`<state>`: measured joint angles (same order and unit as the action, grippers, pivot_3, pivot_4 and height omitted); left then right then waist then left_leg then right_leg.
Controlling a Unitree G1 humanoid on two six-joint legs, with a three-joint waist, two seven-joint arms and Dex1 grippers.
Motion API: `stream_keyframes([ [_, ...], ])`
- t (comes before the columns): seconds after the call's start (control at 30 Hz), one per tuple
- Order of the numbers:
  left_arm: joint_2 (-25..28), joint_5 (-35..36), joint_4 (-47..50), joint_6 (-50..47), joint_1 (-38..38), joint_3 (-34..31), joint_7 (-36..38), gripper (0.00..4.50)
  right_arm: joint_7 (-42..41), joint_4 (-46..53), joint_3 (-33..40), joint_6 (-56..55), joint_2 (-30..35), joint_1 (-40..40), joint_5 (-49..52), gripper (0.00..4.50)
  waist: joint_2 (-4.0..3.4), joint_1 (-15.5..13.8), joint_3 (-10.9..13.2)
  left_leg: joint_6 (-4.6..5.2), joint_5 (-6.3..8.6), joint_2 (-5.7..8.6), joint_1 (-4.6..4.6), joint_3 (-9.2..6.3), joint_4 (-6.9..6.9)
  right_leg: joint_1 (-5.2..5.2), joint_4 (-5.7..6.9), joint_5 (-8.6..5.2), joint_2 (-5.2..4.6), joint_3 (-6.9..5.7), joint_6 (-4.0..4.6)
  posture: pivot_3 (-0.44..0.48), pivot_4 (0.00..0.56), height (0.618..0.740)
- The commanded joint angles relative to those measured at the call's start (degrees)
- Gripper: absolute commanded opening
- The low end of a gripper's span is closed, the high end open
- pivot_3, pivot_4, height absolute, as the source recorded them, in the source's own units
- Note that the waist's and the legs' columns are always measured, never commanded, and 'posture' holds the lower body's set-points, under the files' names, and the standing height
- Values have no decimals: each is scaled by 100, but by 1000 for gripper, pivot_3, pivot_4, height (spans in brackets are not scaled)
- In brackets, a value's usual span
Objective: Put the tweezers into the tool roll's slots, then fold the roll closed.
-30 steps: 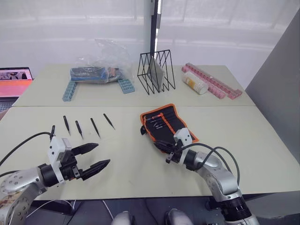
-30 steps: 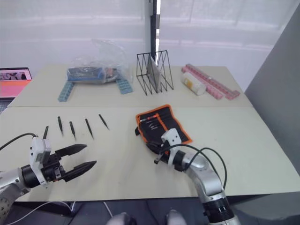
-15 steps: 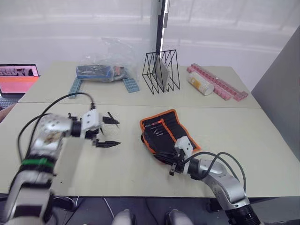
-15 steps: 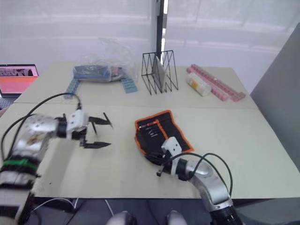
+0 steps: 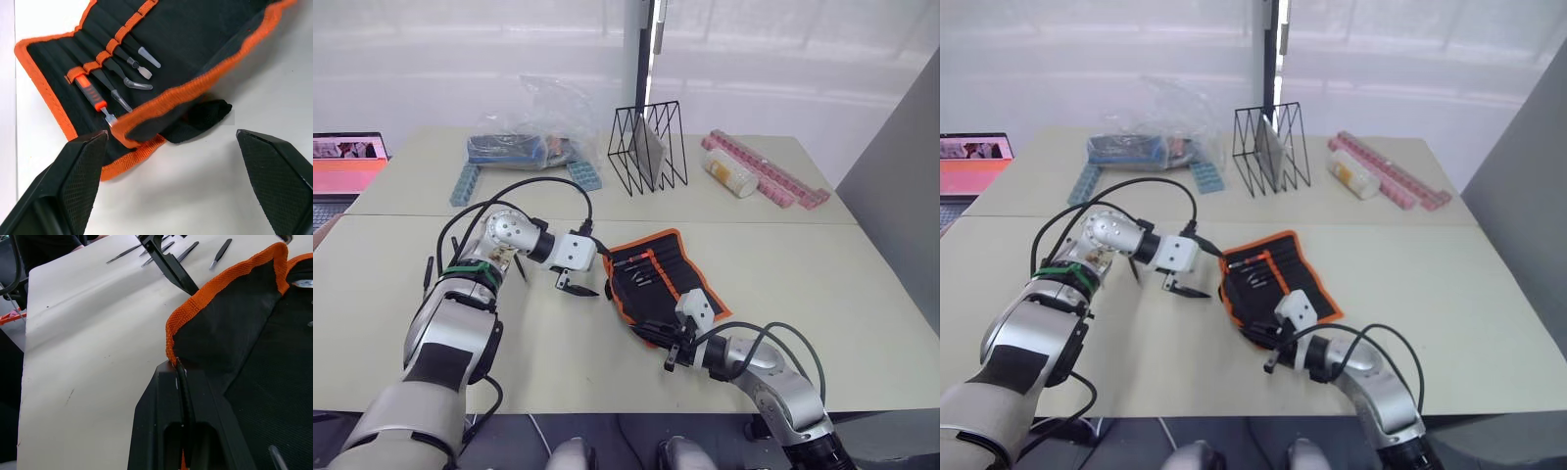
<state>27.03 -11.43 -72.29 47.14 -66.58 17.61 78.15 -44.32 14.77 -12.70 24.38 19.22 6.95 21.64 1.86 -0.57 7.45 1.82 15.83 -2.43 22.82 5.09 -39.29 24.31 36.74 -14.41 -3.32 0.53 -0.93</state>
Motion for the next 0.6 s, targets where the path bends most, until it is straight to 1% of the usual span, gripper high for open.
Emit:
stream_keyframes([
  [0.03, -85, -65, -91, 97, -261, -73, -37, 4226, 65, 279, 59, 25, -6, -12, 90, 5, 0, -5, 0, 1, 0, 0, 2, -2, -4, 0, 0, 1, 0, -1, -1, 0, 150, 737],
  [0.1, -110, -126, -130, 107, -294, -50, 33, 3722, 88, 286, 56, 27, -4, -14, 98, 0, 0, -3, 0, 2, 1, 0, 2, -4, -7, 0, 1, 1, 0, -1, -2, 0, 150, 737],
  [0.2, -99, -269, -159, 165, -291, 18, 66, 2777, 106, 277, 62, 23, 5, -15, 97, 0, 0, 2, 0, 2, 1, 0, 2, -5, -8, 0, 1, 1, 1, -2, -2, 0, 150, 737],
  [0.3, -68, -386, -180, 229, -271, 51, 67, 1680, 116, 266, 70, 11, 21, -6, 82, 0, 0, 3, 0, 2, 1, -1, 2, -6, -8, 0, 3, 1, 2, -3, -2, 0, 150, 737],
  [0.33, -46, -439, -187, 247, -259, 73, 48, 1404, 118, 269, 74, 14, 22, -4, 86, 0, 0, 4, 0, 2, 1, -1, 2, -7, -8, 0, 4, 1, 2, -3, -2, 0, 150, 737],
  [0.47, 35, -629, -198, 333, -211, 137, -128, 63, 93, 404, 41, 126, 14, -72, 203, 0, 0, 2, 0, 2, 1, -1, 3, -7, -10, 0, 7, 1, 1, -3, -2, 0, 150, 737],
  [0.6, 145, -690, -190, 453, -144, 148, -127, 24, 104, 587, -51, 240, -14, -156, 267, 0, 0, -2, 0, 3, 2, -2, 5, -11, -17, -1, 15, 1, 0, -5, -2, 0, 150, 737],
])
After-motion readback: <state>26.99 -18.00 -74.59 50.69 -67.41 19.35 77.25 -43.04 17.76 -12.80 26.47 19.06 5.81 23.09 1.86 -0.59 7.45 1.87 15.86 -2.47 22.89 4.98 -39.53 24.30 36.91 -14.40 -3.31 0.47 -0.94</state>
